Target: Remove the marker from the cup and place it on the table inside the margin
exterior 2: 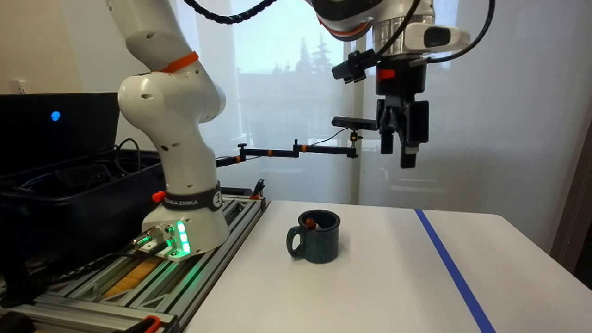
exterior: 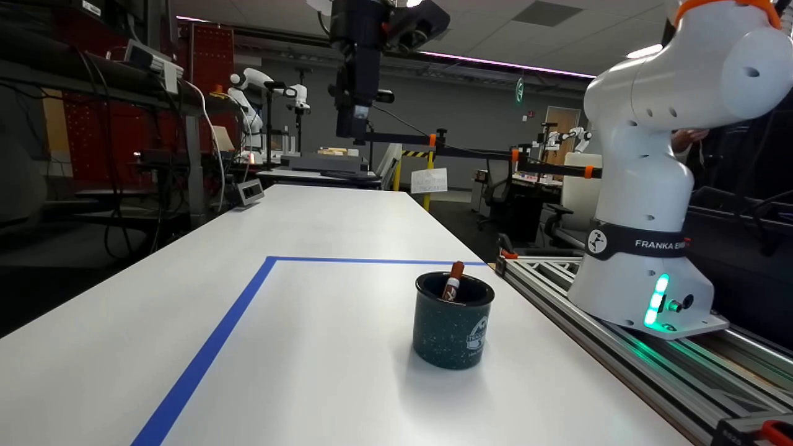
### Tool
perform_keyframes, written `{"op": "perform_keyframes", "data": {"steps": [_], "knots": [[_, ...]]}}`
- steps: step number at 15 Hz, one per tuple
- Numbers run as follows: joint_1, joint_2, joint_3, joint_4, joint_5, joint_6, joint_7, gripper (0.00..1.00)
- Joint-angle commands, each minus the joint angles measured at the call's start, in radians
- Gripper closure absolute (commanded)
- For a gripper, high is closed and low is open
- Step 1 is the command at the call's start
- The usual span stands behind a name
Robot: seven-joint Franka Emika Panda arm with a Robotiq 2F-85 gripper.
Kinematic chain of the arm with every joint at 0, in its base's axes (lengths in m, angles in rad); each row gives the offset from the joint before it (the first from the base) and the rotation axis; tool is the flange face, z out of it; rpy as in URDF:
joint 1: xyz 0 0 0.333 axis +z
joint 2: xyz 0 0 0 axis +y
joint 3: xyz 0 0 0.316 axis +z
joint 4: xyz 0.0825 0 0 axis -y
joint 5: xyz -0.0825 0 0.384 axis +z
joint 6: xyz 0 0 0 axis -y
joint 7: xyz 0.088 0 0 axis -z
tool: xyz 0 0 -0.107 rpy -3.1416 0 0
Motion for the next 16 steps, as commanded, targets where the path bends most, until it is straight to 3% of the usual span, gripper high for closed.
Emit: {"op": "perform_keyframes", "data": {"steps": [1, 6, 12, 16], "knots": [[0.016, -0.003, -0.001, -0.005, 0.029, -0.019, -0.045, 0.00], [0.027, 0.004, -0.007, -0.005, 0.056, -0.031, -0.075, 0.00], [0.095, 0.017, -0.022, -0.013, 0.117, -0.078, -0.354, 0.00], [0.107, 0.002, 0.001, -0.029, 0.093, -0.208, -0.474, 0.00]]}}
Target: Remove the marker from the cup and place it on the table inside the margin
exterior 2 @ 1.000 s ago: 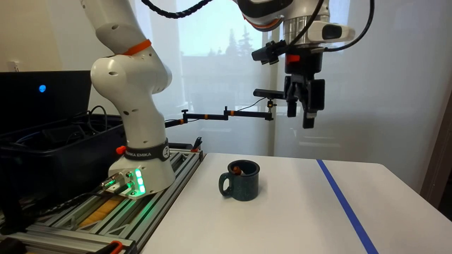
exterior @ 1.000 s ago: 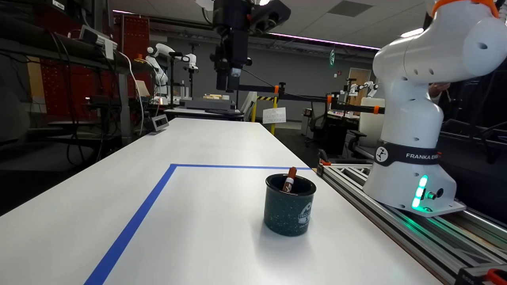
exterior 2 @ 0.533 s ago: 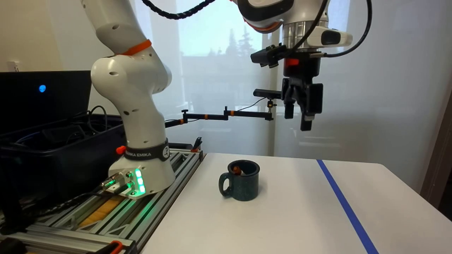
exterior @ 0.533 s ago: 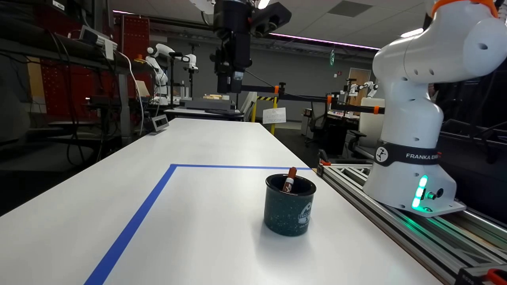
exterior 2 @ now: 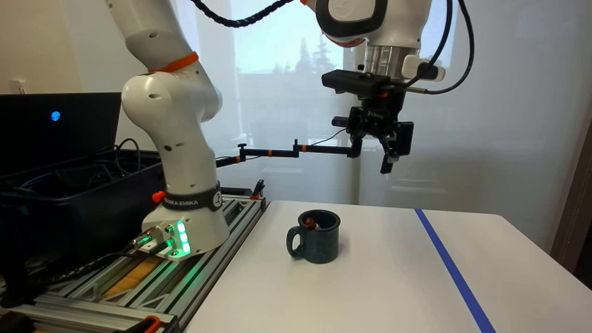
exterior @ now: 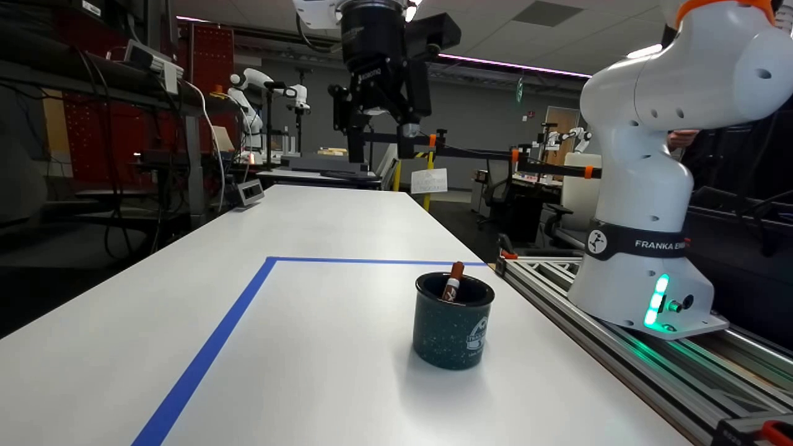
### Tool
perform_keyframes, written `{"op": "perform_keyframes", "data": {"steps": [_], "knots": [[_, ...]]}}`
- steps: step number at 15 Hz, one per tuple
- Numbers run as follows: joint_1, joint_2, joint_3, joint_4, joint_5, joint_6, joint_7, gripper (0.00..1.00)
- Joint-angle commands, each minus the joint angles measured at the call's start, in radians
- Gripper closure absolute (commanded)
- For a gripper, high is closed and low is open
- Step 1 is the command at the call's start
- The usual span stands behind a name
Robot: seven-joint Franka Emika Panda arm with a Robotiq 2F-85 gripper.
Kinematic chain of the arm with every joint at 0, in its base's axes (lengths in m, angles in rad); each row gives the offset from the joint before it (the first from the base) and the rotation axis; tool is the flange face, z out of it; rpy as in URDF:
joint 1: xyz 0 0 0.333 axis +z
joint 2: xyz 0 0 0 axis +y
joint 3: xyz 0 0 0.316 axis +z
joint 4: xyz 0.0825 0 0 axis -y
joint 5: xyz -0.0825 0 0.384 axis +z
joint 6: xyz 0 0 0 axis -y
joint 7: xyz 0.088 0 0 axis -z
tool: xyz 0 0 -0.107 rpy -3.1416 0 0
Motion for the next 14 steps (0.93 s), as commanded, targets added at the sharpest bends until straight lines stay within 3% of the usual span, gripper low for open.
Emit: {"op": "perform_keyframes", "data": {"steps": [1, 5, 14], "knots": [[0.001, -0.027, 0.015, -0.017, -0.029, -0.137, -0.075, 0.00], [-0.021, -0.040, 0.032, -0.024, -0.151, -0.281, -0.092, 0.00], [-0.006, -0.010, 0.044, -0.150, -0.155, -0.168, -0.143, 0.00]]}}
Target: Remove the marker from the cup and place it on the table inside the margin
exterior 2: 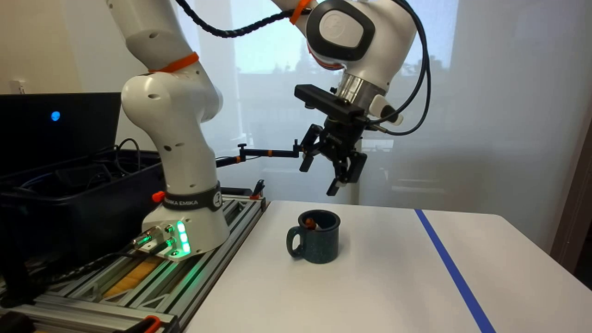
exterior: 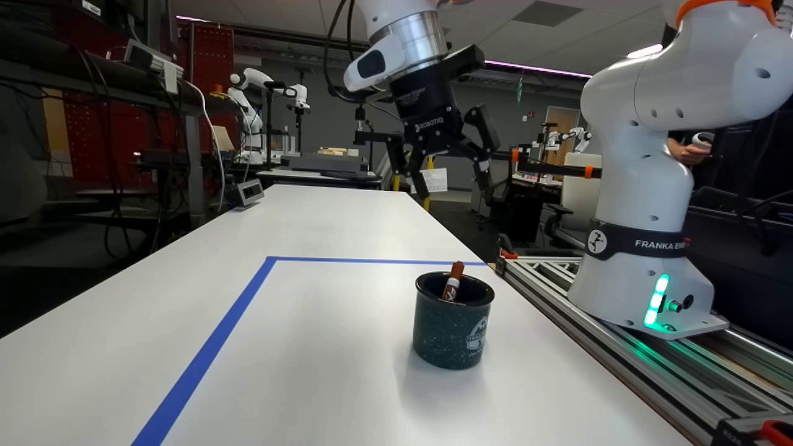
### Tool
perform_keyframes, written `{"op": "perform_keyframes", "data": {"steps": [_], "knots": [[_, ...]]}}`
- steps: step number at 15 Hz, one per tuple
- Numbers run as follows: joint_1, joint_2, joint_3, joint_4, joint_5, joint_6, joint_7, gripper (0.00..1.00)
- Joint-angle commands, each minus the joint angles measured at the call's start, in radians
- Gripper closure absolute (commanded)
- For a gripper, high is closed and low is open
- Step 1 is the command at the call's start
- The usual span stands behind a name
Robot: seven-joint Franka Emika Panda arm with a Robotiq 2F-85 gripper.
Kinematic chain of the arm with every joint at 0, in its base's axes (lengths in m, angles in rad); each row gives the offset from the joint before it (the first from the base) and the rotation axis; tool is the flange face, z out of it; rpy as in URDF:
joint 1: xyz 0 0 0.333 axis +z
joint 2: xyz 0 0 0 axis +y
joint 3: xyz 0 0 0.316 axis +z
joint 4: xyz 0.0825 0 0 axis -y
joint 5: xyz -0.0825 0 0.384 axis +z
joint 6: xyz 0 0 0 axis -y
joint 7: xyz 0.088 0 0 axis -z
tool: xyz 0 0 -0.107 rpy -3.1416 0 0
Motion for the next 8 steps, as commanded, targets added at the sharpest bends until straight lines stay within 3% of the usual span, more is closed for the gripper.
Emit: {"op": "perform_keyframes", "data": {"steps": [1, 4, 5, 6, 8], "knots": [[0.009, -0.004, 0.023, -0.064, -0.019, 0.069, -0.022, 0.00], [0.018, 0.013, 0.032, -0.108, -0.006, 0.170, -0.053, 0.00], [0.026, 0.029, 0.016, -0.092, 0.060, 0.151, -0.083, 0.00], [0.010, 0.023, 0.031, -0.083, 0.016, 0.130, -0.041, 0.00], [0.011, 0.034, 0.031, -0.086, 0.039, 0.135, -0.060, 0.00]]}}
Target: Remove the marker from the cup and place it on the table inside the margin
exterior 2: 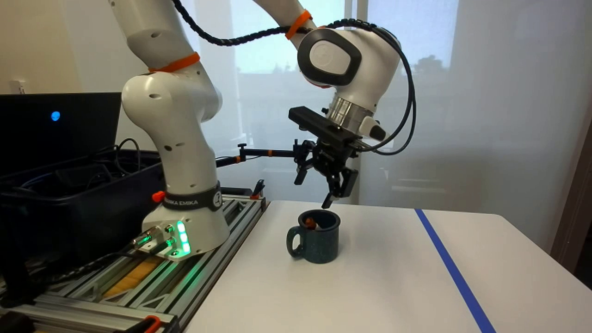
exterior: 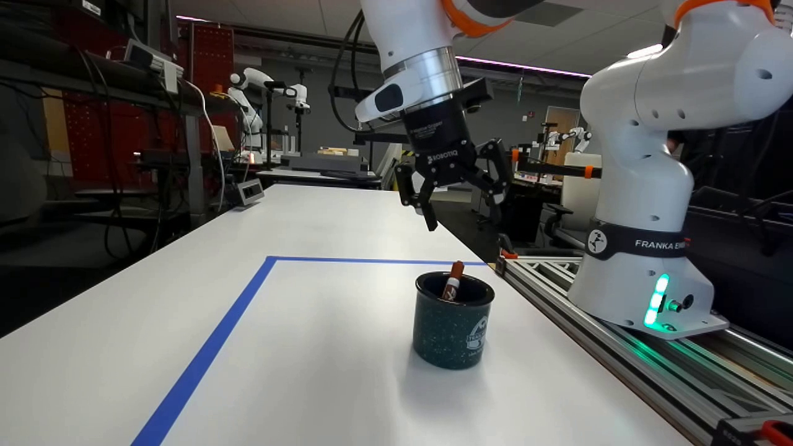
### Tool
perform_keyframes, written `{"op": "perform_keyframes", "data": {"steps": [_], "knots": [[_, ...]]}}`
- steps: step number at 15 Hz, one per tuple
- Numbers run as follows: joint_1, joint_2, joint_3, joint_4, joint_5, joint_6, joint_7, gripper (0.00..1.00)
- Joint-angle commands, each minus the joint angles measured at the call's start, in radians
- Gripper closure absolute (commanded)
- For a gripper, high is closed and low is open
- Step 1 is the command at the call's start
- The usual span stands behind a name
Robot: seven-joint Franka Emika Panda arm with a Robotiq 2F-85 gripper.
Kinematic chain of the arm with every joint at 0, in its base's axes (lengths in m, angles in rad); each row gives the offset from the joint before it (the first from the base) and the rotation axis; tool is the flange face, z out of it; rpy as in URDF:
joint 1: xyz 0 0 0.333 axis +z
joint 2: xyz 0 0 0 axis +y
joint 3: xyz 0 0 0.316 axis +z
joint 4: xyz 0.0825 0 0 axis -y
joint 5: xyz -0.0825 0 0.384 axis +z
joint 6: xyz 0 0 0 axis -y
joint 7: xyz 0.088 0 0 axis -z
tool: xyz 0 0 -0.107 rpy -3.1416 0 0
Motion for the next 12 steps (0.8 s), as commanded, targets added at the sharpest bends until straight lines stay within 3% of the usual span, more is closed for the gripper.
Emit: {"op": "perform_keyframes", "data": {"steps": [1, 12], "knots": [[-0.004, 0.003, 0.004, 0.002, 0.004, 0.000, -0.005, 0.00], [0.031, 0.050, 0.080, -0.004, -0.032, 0.028, 0.009, 0.00]]}}
